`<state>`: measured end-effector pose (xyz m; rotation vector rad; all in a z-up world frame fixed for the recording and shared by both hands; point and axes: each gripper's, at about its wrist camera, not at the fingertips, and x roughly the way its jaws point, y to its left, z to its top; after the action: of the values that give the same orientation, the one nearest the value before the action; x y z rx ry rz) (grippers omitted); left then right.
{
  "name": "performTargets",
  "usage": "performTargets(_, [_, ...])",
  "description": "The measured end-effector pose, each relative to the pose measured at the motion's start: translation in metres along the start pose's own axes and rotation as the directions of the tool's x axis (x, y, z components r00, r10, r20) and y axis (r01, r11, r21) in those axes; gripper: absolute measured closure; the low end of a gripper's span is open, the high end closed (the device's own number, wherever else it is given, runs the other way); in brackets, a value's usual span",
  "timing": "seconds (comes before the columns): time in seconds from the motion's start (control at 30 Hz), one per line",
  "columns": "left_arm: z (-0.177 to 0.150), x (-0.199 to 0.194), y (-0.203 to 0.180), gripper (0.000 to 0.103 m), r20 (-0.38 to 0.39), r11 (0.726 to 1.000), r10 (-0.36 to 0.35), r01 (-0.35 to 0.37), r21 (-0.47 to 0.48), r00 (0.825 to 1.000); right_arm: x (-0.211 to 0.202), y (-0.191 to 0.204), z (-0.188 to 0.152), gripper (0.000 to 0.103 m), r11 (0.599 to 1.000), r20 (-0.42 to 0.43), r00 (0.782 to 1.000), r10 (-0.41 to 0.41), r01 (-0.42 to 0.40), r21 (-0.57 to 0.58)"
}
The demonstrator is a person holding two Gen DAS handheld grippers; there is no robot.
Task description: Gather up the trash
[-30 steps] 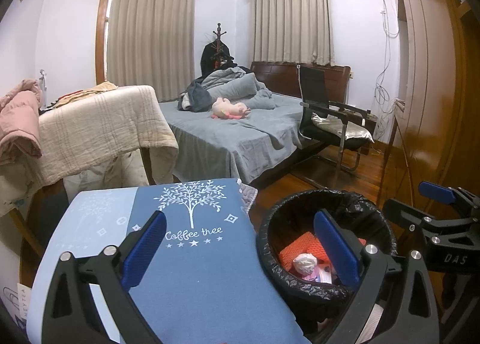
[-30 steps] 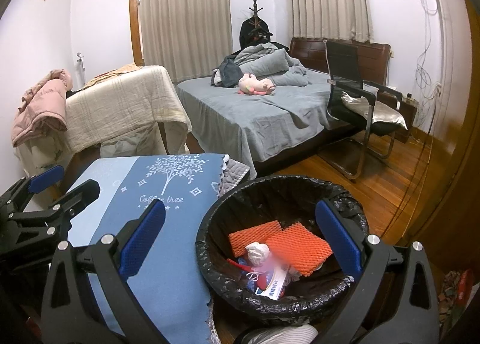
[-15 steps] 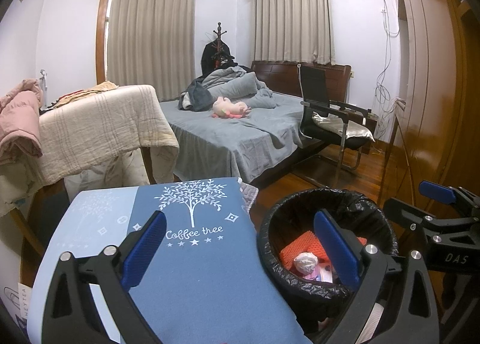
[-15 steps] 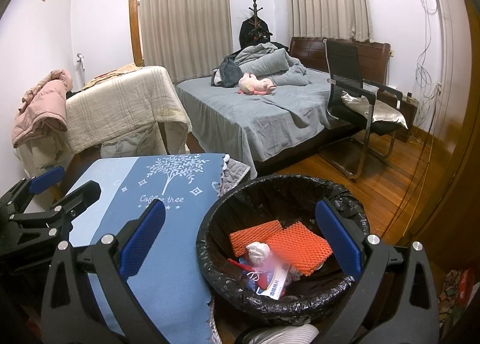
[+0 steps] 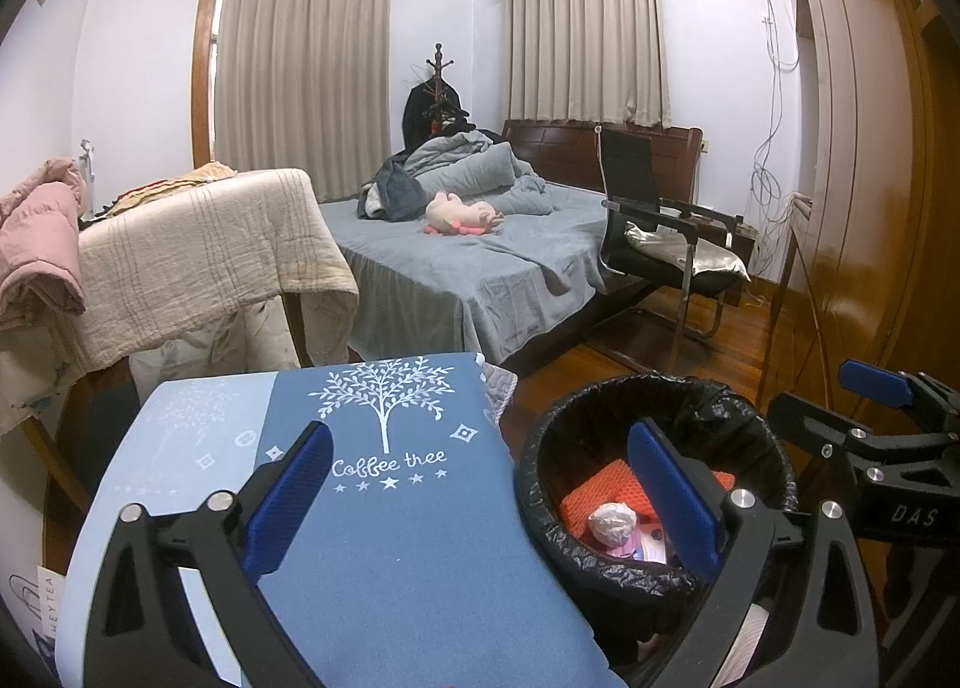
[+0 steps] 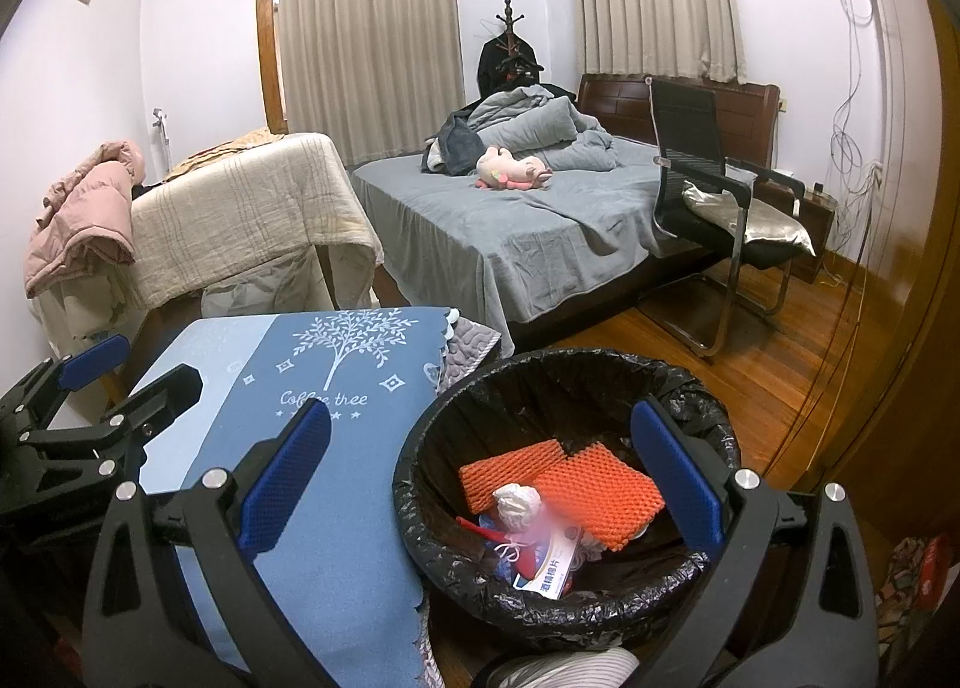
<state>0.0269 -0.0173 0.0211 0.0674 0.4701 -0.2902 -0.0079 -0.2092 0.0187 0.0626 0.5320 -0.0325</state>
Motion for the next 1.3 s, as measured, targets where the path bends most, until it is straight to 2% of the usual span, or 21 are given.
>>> performTargets(1.3, [0.0024,0.0,-0.0012,0.006,-0.003,1.0,-0.001,0.001,0.001,1.0,-0.0001,-0.0004,0.0015,0.005,1.0,-0.001,1.0,0.001,-0.001,0.003])
